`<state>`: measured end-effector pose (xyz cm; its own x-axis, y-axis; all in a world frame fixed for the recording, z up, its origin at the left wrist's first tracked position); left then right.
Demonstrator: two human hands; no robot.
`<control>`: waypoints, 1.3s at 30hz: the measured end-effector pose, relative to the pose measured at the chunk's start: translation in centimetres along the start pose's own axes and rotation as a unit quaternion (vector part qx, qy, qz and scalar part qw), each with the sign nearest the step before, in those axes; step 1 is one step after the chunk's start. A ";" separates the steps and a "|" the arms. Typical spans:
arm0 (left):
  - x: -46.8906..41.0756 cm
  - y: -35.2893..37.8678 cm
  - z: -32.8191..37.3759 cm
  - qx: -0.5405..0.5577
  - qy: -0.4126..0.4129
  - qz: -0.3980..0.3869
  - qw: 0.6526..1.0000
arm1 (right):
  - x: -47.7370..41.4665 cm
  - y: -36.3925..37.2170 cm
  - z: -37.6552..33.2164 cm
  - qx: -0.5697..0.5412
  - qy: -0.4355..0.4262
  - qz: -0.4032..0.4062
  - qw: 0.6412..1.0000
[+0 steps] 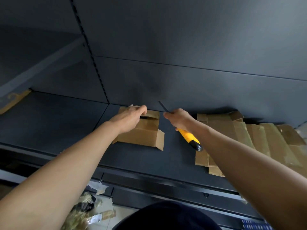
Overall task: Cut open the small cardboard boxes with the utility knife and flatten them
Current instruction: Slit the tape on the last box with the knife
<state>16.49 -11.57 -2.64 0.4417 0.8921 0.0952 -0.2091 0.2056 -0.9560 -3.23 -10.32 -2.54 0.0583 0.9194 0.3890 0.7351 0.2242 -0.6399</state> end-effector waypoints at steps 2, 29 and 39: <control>0.2 -0.3 0.4 -0.011 0.014 0.042 0.999 | 0.1 0.3 -0.5 -0.032 -0.015 -0.020 0.999; 0.3 2.1 1.7 -0.024 -0.078 -0.053 0.995 | 1.6 -0.1 2.2 -0.026 0.041 -0.134 0.990; 0.7 1.9 0.7 0.042 -0.095 -0.074 0.992 | 0.8 -0.9 2.0 0.084 0.005 -0.161 0.983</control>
<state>15.82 -10.26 -4.22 0.3027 0.9077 0.2906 -0.2304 0.3656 -0.9018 -5.22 -9.11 -2.93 -0.1525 0.7888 0.5954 0.5943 0.5546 -0.5825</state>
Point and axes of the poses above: each hand's wrist, its own x-axis away from the middle knuckle, its own y-axis out of the palm, z = x × y, the point moved 3 cm from there along -x, towards the middle knuckle, and after that the axes turned 2 degrees about -y, right-handed, at the moved point
